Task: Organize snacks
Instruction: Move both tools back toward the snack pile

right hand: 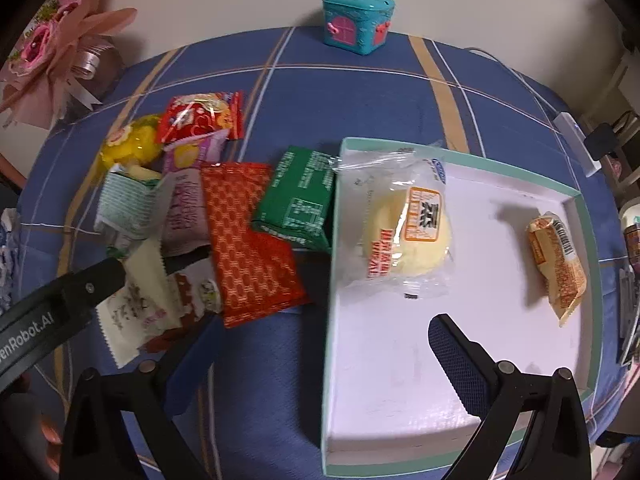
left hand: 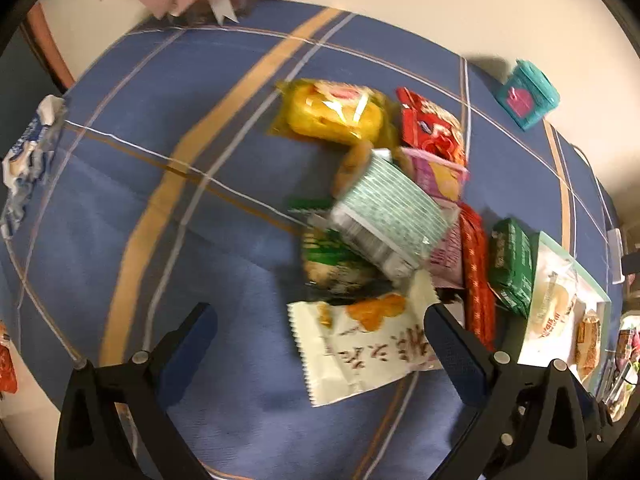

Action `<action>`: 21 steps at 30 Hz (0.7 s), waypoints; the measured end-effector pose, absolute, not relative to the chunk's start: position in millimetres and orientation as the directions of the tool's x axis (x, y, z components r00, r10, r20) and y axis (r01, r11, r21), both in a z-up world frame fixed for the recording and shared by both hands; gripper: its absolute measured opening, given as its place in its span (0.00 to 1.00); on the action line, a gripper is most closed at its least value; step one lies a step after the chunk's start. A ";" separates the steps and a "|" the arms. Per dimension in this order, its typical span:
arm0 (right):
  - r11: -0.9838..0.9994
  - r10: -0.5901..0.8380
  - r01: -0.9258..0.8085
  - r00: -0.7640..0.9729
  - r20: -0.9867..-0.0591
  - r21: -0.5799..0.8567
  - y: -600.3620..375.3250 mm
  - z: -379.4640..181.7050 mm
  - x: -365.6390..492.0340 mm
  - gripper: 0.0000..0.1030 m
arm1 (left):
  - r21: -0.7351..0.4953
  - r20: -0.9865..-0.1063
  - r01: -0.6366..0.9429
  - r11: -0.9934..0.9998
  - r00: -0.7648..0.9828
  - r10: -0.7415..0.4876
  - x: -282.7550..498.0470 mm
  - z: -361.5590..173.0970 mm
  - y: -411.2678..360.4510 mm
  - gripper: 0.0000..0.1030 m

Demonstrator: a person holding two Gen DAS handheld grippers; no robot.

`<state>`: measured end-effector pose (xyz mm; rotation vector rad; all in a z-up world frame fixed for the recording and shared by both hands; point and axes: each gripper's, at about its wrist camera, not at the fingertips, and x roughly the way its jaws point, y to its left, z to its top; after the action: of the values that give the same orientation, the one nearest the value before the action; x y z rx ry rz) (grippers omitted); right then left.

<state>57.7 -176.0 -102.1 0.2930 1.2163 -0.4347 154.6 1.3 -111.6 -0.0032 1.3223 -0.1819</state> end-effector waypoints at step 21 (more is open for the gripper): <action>0.876 -0.173 0.482 0.264 -0.949 -0.025 -185.0 -102.8 57.3 1.00 | -0.149 -0.966 0.166 0.975 0.187 -0.180 158.7 -133.0 -27.4 0.77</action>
<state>57.3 -185.0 -102.8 0.2928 1.2292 -0.4508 158.7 -27.4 -133.0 -0.0120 1.3607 -0.2430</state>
